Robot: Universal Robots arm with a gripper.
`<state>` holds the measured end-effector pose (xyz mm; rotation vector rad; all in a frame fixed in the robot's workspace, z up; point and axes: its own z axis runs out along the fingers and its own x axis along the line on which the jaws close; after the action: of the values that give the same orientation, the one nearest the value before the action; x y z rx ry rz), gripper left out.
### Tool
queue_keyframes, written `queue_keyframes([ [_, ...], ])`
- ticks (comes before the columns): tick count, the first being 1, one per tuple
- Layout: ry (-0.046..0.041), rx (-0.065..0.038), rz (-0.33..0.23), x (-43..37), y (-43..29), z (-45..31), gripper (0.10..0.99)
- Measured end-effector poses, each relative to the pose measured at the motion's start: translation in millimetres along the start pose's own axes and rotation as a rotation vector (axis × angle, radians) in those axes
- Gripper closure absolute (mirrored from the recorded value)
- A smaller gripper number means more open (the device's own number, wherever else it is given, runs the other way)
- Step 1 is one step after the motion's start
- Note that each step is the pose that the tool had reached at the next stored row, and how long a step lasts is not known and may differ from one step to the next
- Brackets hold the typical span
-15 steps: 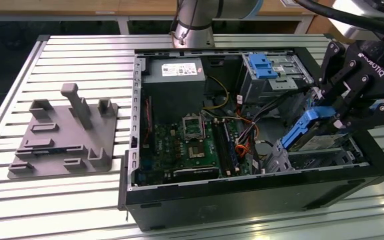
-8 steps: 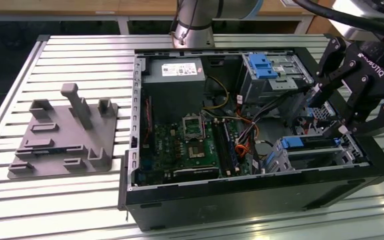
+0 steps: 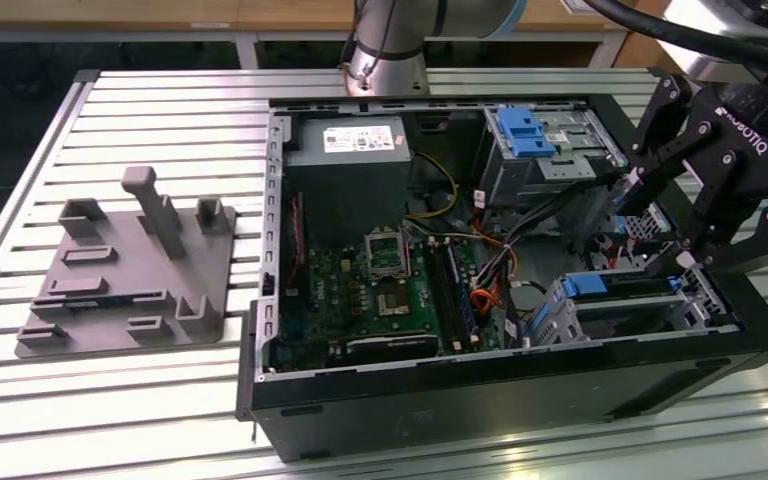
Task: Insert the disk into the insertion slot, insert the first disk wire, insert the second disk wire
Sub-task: 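Insert the first disk wire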
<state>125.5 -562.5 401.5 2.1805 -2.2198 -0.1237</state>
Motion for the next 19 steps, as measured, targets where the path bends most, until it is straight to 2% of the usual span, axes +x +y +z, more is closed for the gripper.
queue_keyframes([
  [9, -0.0003, 0.000, 0.000, -0.1, -0.1, 0.3, 0.471],
  [13, -0.0005, 0.000, 0.000, -0.8, -5.9, -0.2, 0.471],
  [14, -0.0008, 0.005, 0.000, -0.9, -6.1, -0.1, 0.471],
  [16, -0.0007, 0.023, -0.001, -0.8, -6.2, -0.1, 0.471],
  [17, 0.0005, 0.028, 0.000, -0.8, -6.3, 0.2, 0.471],
  [19, 0.0117, 0.033, 0.007, -2.2, -6.5, 0.6, 0.471],
])
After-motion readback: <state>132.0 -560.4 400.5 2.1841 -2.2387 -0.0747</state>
